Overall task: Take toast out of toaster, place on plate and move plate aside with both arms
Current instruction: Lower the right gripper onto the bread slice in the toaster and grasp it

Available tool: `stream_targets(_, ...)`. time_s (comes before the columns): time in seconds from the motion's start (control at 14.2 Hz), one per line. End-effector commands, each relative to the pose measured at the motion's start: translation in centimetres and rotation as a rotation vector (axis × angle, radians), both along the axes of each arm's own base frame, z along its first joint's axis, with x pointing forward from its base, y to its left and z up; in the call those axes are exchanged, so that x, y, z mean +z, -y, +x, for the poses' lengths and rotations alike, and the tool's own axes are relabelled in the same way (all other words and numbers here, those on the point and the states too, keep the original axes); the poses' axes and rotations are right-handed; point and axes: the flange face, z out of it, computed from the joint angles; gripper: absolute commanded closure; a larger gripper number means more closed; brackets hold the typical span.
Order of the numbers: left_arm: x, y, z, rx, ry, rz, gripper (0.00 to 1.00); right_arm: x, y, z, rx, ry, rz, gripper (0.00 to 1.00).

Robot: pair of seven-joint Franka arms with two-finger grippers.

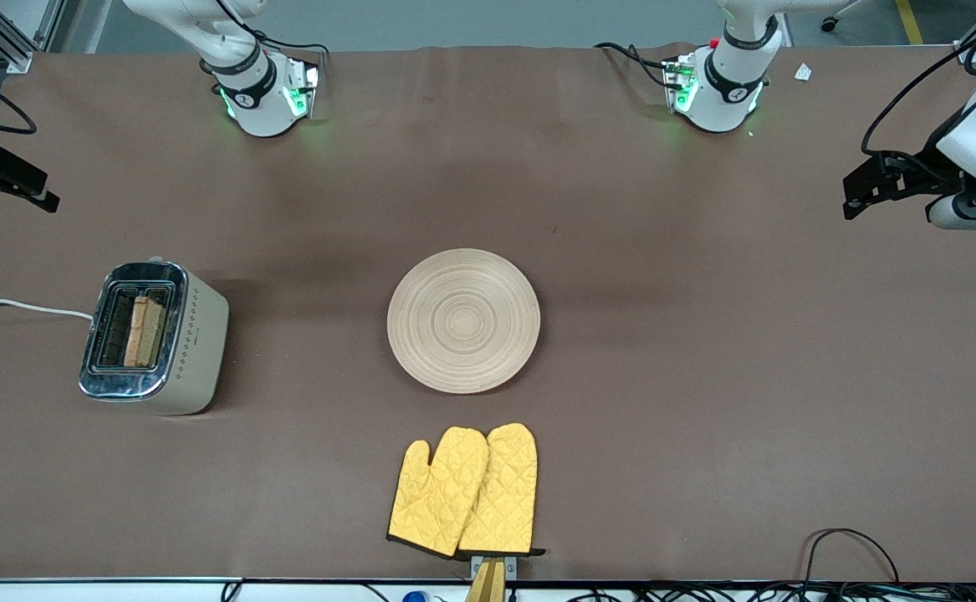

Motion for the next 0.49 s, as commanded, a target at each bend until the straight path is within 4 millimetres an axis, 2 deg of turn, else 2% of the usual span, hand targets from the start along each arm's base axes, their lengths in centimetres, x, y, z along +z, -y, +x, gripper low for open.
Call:
stream_targets(0.0, 0.7, -0.3, 0.0, -0.011, 0.011, 0.005, 0.0, 0.5, -0.1, -0.6, 0.01, 0.002, -0.016, 0.0)
stream_targets(0.35, 0.6, -0.7, 0.2, -0.002, 0.009, 0.006, 0.0, 0.5, 0.0, -0.5, 0.012, 0.004, -0.011, 0.0)
stream_targets(0.42, 0.6, -0.7, 0.2, -0.002, 0.009, 0.006, 0.0, -0.8, 0.1, 0.3, 0.021, -0.014, -0.006, 0.0)
